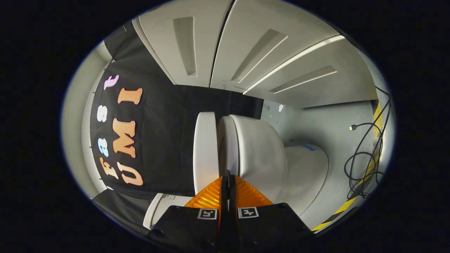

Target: Open the toilet lid.

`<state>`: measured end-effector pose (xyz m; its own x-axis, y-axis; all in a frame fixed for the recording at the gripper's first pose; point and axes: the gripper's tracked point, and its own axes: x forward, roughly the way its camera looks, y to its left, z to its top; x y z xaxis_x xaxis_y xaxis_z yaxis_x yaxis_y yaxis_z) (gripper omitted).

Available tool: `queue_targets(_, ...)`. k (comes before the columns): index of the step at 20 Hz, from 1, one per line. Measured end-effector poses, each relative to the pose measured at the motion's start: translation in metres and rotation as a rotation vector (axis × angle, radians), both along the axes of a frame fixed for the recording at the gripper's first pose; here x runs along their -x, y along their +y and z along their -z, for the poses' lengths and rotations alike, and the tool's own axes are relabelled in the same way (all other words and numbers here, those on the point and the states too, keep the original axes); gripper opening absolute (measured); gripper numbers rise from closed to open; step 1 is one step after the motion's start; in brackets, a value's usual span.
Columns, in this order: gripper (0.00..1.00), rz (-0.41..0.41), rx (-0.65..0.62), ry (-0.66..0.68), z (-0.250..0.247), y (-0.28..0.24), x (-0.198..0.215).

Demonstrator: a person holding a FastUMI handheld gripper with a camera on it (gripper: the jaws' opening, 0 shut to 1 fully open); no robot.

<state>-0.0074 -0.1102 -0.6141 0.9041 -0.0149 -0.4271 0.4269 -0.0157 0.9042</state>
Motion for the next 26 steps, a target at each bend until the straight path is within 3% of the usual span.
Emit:
queue_targets(2,0.08,-0.033,0.107,0.047,0.001,-0.001,-0.004)
queue_targets(9,0.08,0.043,0.040,0.059,-0.024,0.006,-0.004)
queue_targets(13,0.07,0.029,0.092,0.032,-0.059,0.007,-0.014)
queue_targets(20,0.07,-0.011,0.216,-0.042,-0.143,0.024,-0.040)
queue_targets(26,0.08,-0.037,0.387,-0.022,-0.181,0.035,-0.068)
